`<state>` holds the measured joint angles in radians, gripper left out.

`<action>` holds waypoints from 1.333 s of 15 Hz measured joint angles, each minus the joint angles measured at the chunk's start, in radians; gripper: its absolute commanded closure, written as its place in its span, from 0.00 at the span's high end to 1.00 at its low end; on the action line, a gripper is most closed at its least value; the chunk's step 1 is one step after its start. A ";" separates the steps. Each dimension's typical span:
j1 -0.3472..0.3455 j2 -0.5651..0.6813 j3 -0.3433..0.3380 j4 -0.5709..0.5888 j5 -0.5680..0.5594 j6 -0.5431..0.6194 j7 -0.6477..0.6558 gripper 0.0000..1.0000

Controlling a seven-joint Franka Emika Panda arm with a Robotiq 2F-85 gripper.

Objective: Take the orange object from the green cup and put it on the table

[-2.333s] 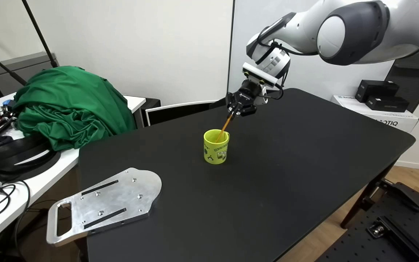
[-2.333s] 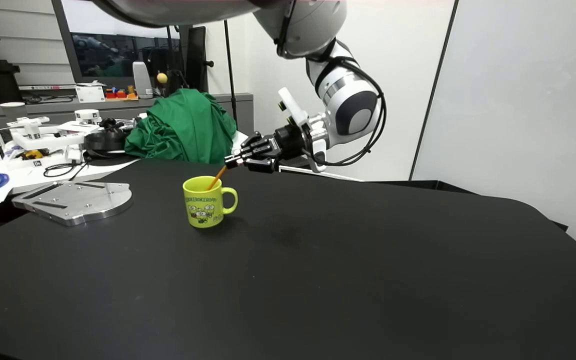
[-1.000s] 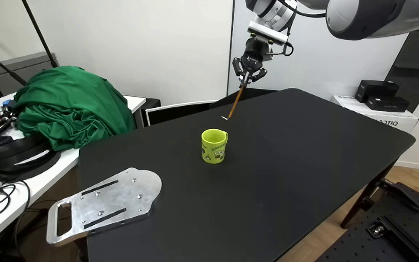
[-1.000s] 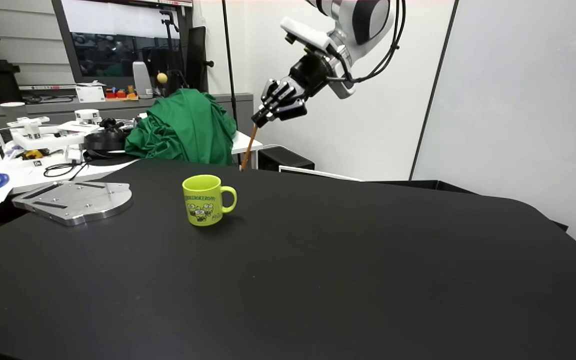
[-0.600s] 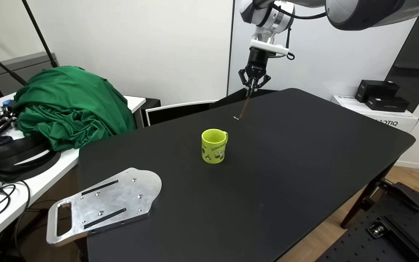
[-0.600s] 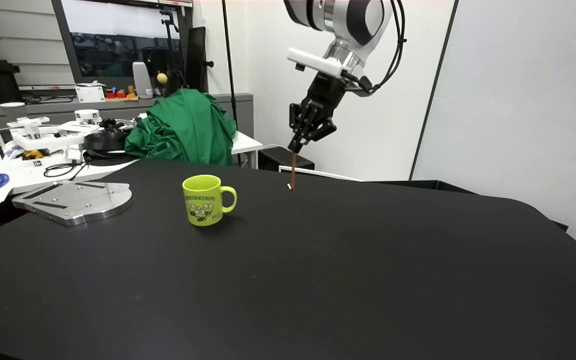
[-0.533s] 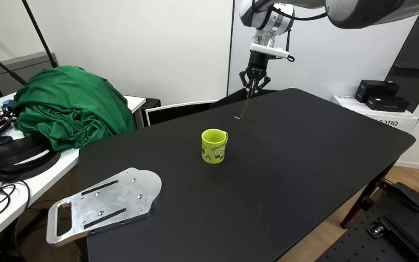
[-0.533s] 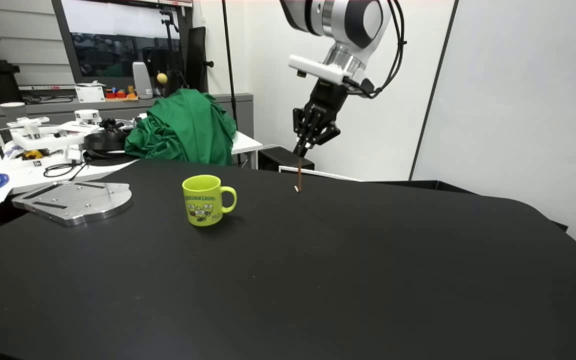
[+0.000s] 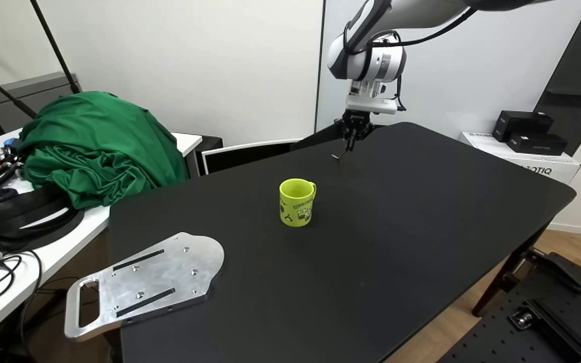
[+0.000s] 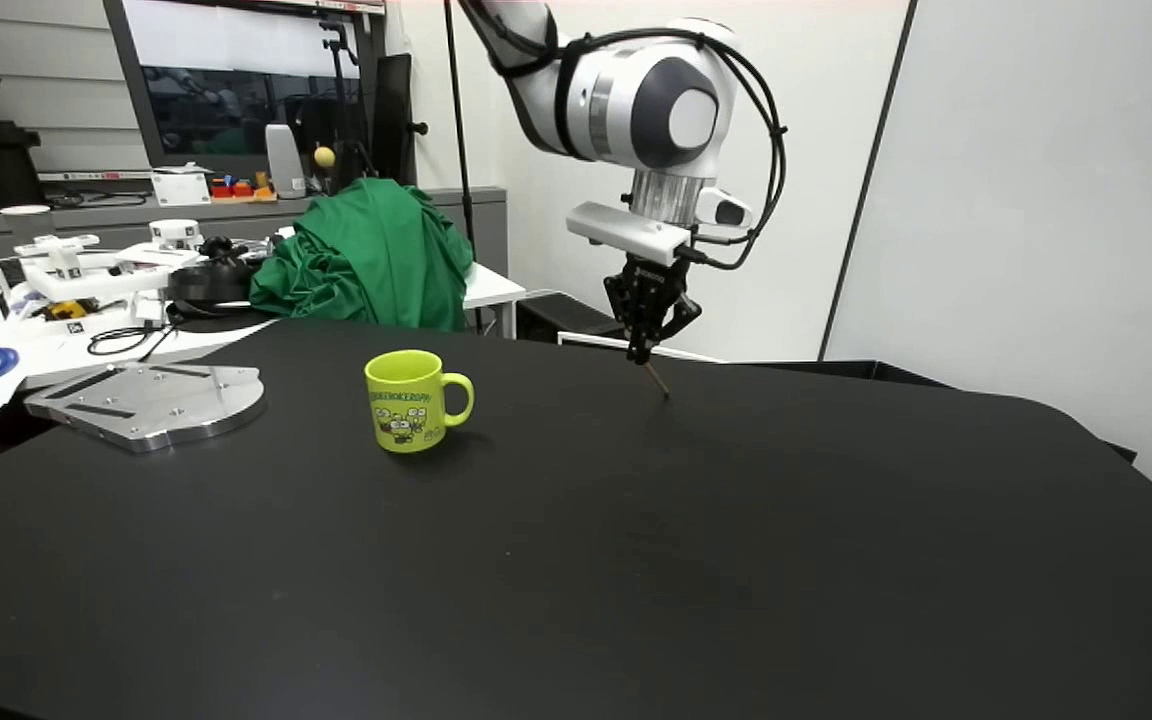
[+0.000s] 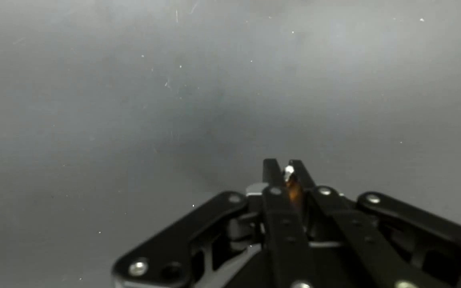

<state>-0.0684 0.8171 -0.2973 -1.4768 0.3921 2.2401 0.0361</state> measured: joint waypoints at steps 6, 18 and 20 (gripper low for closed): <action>-0.022 -0.094 0.060 -0.236 -0.107 0.060 0.043 0.02; -0.058 -0.104 0.084 -0.337 -0.158 -0.046 0.096 0.02; -0.059 -0.104 0.089 -0.348 -0.158 -0.028 0.096 0.02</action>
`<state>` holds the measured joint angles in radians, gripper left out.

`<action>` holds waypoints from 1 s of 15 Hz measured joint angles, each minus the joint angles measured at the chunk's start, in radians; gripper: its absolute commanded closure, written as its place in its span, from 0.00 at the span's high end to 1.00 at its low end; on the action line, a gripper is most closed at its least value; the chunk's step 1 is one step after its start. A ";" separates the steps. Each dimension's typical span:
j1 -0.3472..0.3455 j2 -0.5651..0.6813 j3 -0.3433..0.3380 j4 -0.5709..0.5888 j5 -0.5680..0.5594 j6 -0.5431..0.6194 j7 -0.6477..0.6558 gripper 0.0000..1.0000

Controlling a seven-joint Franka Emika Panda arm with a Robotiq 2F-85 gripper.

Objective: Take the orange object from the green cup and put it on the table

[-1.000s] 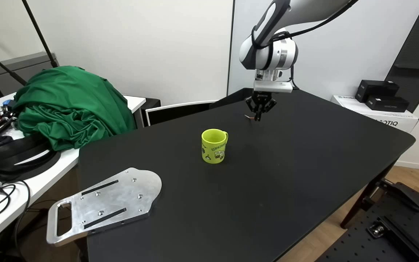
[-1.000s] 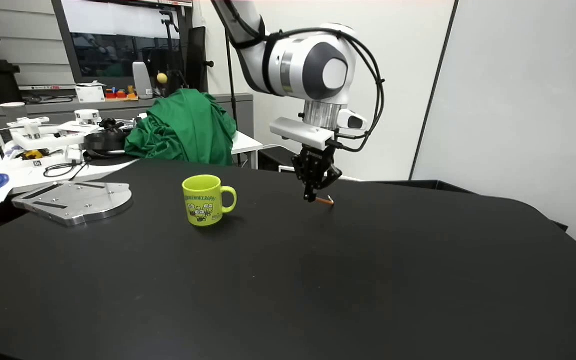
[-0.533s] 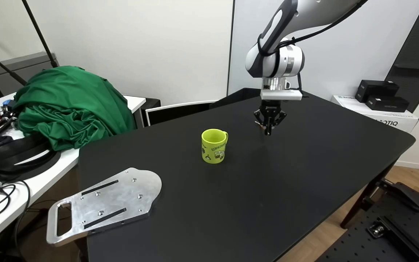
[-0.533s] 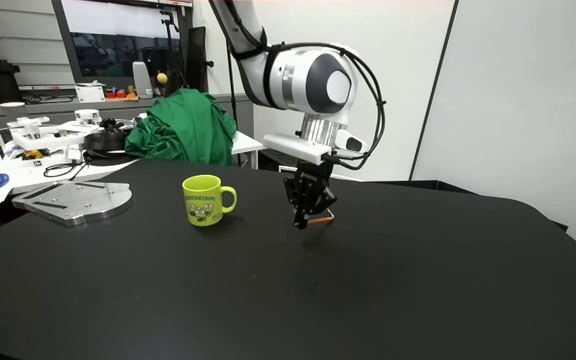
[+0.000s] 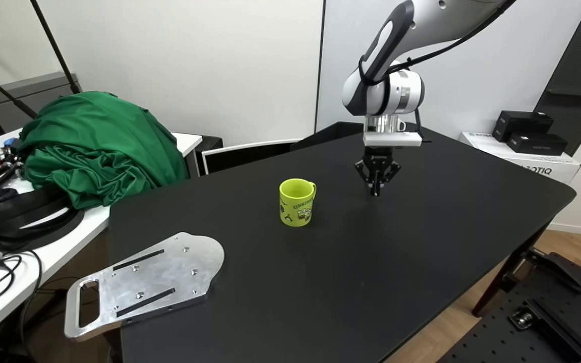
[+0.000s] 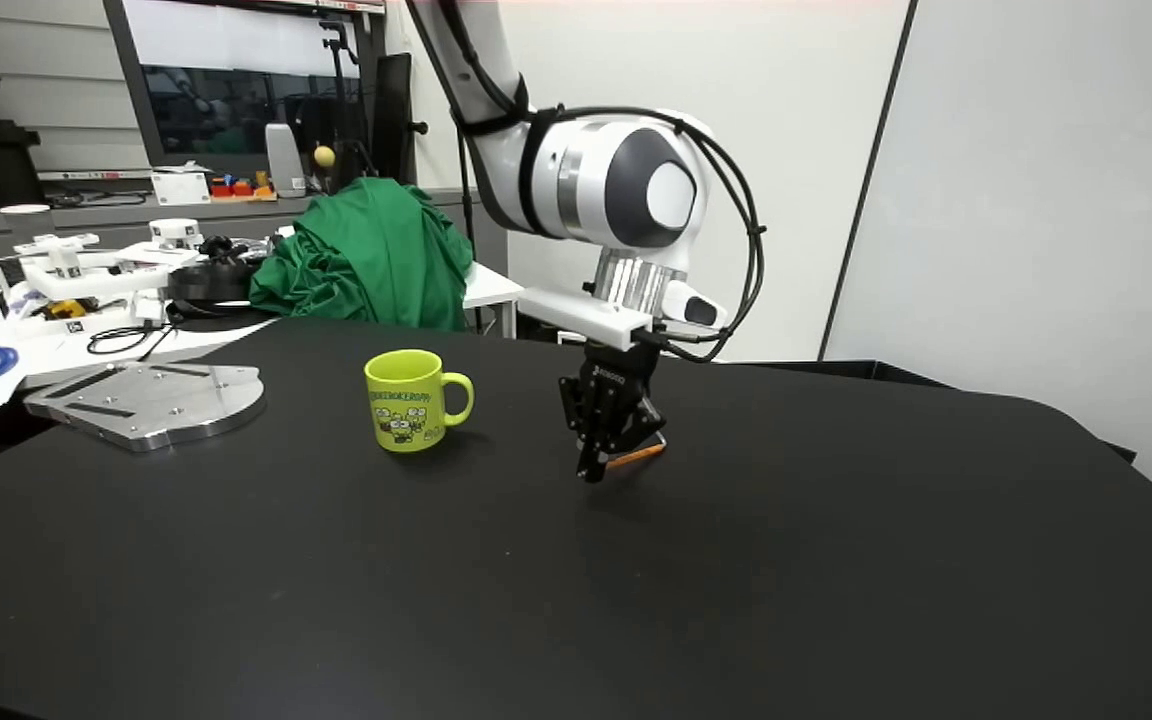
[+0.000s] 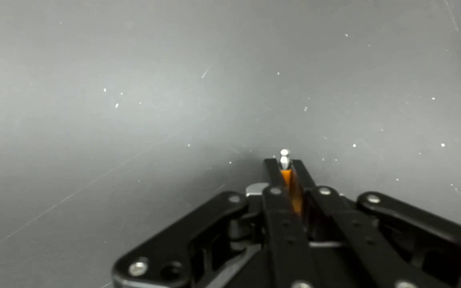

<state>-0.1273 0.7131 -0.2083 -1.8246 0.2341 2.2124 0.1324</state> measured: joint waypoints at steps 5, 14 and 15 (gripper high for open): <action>-0.002 -0.002 0.020 -0.030 0.001 0.084 0.000 0.02; -0.003 -0.026 0.042 -0.051 0.001 0.107 0.002 0.75; -0.003 -0.038 0.045 -0.051 0.001 0.089 0.003 0.81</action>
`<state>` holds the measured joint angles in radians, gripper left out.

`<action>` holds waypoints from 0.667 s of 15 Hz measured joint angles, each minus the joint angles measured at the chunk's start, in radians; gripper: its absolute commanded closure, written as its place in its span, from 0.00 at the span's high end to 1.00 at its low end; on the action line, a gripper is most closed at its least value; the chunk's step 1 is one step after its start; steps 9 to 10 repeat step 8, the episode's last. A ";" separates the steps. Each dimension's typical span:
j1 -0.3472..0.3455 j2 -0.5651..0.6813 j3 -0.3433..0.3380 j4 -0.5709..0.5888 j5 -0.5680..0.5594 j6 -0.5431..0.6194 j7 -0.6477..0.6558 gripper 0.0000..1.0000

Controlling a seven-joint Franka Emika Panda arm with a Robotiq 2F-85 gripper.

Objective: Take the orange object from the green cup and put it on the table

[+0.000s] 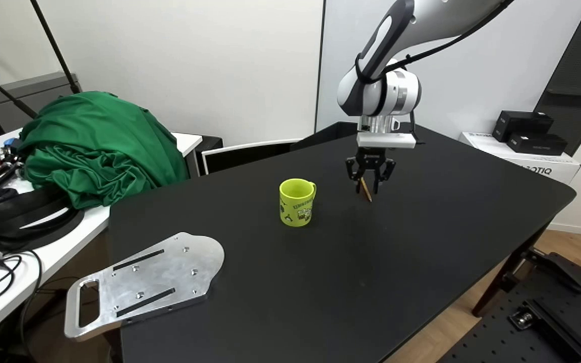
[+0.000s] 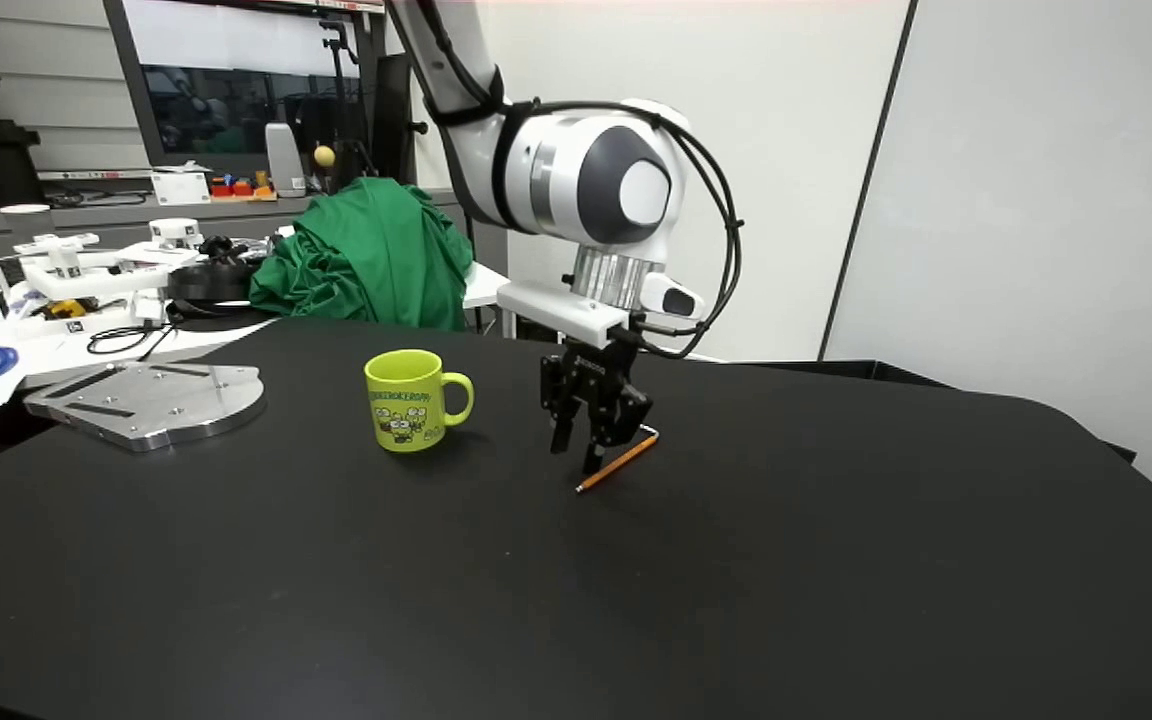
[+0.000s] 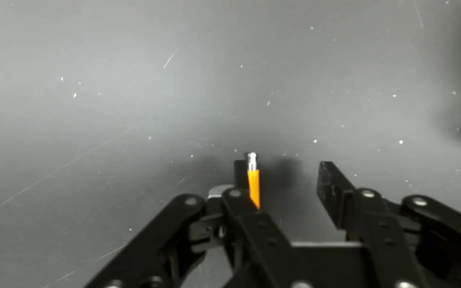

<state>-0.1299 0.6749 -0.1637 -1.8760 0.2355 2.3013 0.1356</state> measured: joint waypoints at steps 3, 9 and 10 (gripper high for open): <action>0.000 -0.055 0.007 -0.001 0.000 -0.080 0.000 0.76; -0.001 -0.140 0.017 -0.014 0.000 -0.174 -0.002 0.95; -0.001 -0.140 0.017 -0.014 0.000 -0.174 -0.002 0.95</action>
